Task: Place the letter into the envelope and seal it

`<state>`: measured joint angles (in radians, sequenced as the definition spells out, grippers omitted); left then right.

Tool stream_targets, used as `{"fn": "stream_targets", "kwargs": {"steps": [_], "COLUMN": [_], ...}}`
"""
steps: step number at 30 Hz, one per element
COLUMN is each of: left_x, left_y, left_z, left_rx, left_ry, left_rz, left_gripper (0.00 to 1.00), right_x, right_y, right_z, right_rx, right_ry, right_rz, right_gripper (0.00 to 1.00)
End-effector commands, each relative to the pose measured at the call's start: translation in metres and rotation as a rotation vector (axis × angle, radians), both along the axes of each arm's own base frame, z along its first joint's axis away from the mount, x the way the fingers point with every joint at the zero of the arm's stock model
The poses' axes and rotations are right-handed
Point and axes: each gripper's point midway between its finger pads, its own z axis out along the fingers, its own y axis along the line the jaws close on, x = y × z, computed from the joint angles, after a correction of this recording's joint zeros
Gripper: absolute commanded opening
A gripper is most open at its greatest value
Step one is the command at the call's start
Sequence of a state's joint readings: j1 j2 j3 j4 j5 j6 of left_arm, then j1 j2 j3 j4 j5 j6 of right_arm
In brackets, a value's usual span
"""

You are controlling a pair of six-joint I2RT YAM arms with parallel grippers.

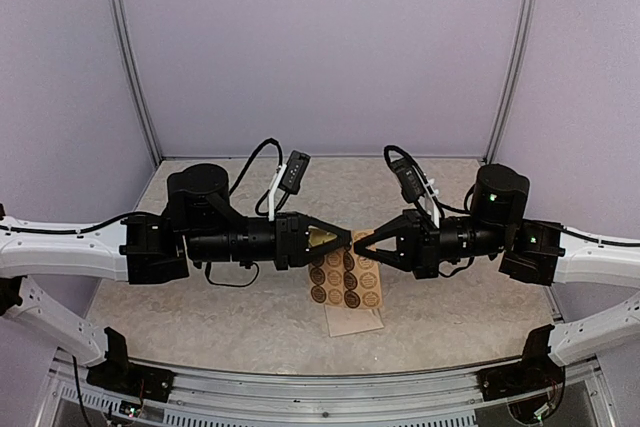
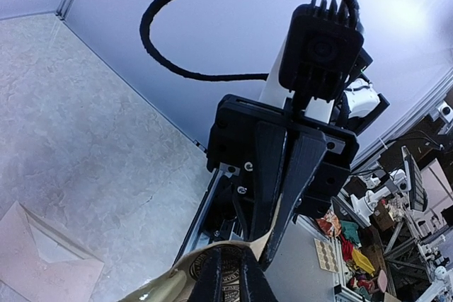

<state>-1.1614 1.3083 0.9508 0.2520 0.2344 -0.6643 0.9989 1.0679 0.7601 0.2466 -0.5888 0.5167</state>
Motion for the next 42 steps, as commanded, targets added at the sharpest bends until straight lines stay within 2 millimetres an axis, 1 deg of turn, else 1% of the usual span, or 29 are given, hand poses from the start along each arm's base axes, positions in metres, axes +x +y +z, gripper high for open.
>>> {"fn": "stream_targets", "kwargs": {"steps": [1, 6, 15, 19, 23, 26, 30, 33, 37, 39, 42], "left_x": [0.007, 0.009, 0.009, 0.01, 0.008, 0.005, 0.0, -0.001, -0.004, -0.005, -0.005], "left_y": [0.007, 0.008, 0.012, 0.016, 0.021, 0.024, 0.024, 0.022, 0.02, 0.019, 0.019], "left_z": [-0.015, -0.019, -0.019, -0.017, -0.008, -0.001, 0.005, 0.006, 0.008, 0.009, 0.009], "left_rx": [0.05, 0.065, 0.069, 0.069, 0.048, 0.026, -0.004, -0.011, -0.023, -0.031, -0.033], "left_ry": [0.018, 0.023, 0.026, 0.021, 0.009, 0.0, -0.007, -0.007, -0.008, -0.009, -0.01], "left_rz": [0.038, 0.052, 0.061, 0.071, 0.072, 0.059, 0.032, 0.024, 0.003, -0.006, -0.004], "left_gripper": [0.07, 0.07, 0.07, 0.07, 0.07, 0.11, 0.2, 0.26, 0.29, 0.28, 0.19], "right_x": [-0.004, -0.004, -0.002, -0.001, 0.0, 0.0, 0.0, 0.0, 0.001, 0.001, 0.004], "right_y": [0.001, 0.001, 0.0, 0.001, 0.001, 0.002, 0.002, 0.002, 0.002, 0.002, 0.002], "right_z": [0.017, 0.017, 0.014, 0.012, 0.009, 0.009, 0.007, 0.008, 0.006, 0.006, 0.003], "right_rx": [0.035, 0.035, 0.03, 0.024, 0.016, 0.017, 0.013, 0.015, 0.012, 0.01, 0.003], "right_ry": [-0.03, -0.03, -0.028, -0.026, -0.024, -0.022, -0.02, -0.02, -0.018, -0.018, -0.017], "right_rz": [0.013, 0.012, 0.002, -0.006, -0.011, -0.009, -0.009, -0.009, -0.01, -0.014, -0.03], "right_gripper": [0.0, 0.0, 0.0, 0.0, 0.0, 0.0, 0.0, 0.0, 0.0, 0.0, 0.0]}}
